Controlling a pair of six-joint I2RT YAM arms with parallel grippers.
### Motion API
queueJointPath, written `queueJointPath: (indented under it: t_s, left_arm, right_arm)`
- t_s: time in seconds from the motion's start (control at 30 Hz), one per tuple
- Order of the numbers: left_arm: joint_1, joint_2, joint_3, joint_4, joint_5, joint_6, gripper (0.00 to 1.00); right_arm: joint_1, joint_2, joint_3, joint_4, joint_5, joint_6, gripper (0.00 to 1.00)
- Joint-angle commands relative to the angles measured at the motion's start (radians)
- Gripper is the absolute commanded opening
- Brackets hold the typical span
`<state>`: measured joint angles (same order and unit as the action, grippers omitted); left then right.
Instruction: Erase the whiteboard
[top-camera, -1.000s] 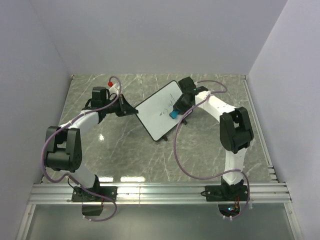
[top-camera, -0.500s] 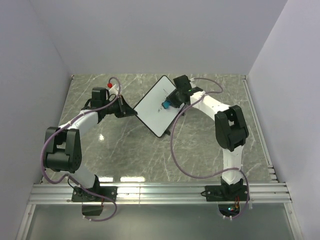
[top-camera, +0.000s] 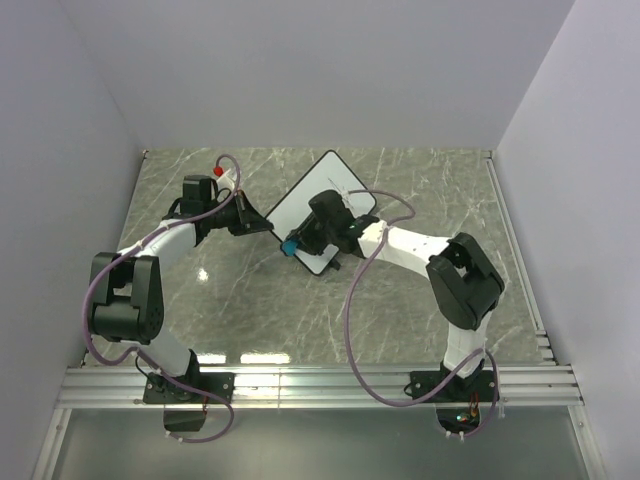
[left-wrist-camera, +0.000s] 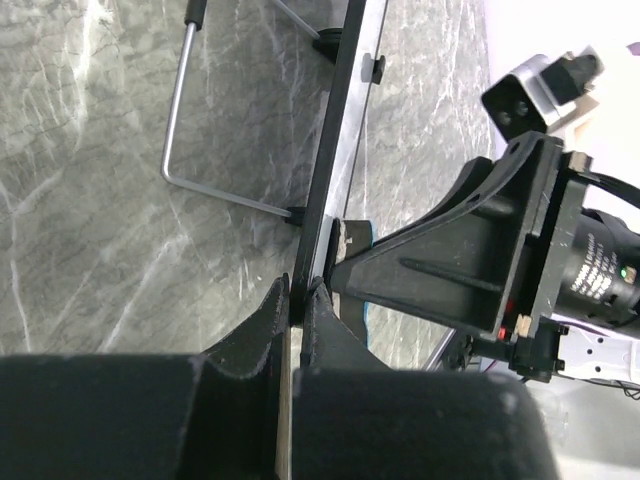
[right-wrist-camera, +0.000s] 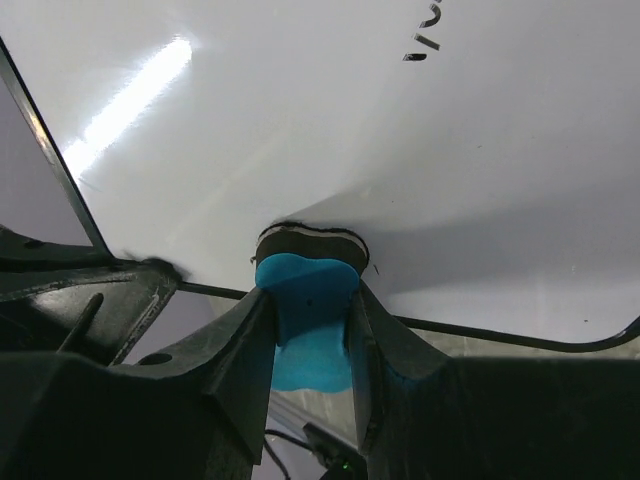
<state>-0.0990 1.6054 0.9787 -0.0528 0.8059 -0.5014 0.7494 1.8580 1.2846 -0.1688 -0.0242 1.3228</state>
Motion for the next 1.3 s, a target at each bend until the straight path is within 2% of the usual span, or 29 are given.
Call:
queueJointPath:
  t_s: [0.0,0.17,0.27,0.37,0.6,0.73,0.83,1.0,1.17,1.27]
  left_arm:
    - [-0.016,0.007,0.0,-0.007,0.016,0.017,0.0]
    - [-0.018,-0.005,-0.02,-0.001,0.024,0.008,0.0]
    - [-0.018,-0.006,-0.02,-0.001,0.027,0.008,0.0]
    - [-0.018,-0.007,-0.018,-0.007,0.027,0.008,0.0]
    - [-0.022,-0.022,-0.028,-0.027,0.015,0.026,0.0]
    - [-0.022,-0.038,-0.034,-0.039,0.007,0.034,0.0]
    - [-0.022,-0.038,-0.029,-0.042,0.003,0.035,0.0]
    - [-0.022,-0.029,-0.02,-0.039,0.007,0.035,0.0]
    - [-0.022,-0.021,-0.018,-0.032,0.006,0.035,0.0]
    - [-0.022,-0.021,-0.023,-0.025,0.007,0.034,0.0]
  right_arm:
    - [-0.033,0.058,-0.064,0.0,0.023,0.02,0.0]
    - [-0.131,0.07,0.004,-0.035,0.055,-0.048,0.0]
    - [-0.188,0.102,0.109,-0.095,0.082,-0.112,0.0]
    - [-0.238,0.183,0.288,-0.203,0.112,-0.172,0.0]
    - [-0.303,0.323,0.517,-0.27,0.118,-0.221,0.0]
    - [-0.314,0.377,0.576,-0.288,0.093,-0.215,0.0]
    - [-0.308,0.356,0.532,-0.268,0.079,-0.195,0.0]
    - [-0.262,0.228,0.311,-0.187,0.064,-0.166,0.0]
    - [-0.164,0.109,0.11,-0.115,0.052,-0.128,0.0]
    - [-0.092,0.102,0.096,-0.121,0.04,-0.126,0.0]
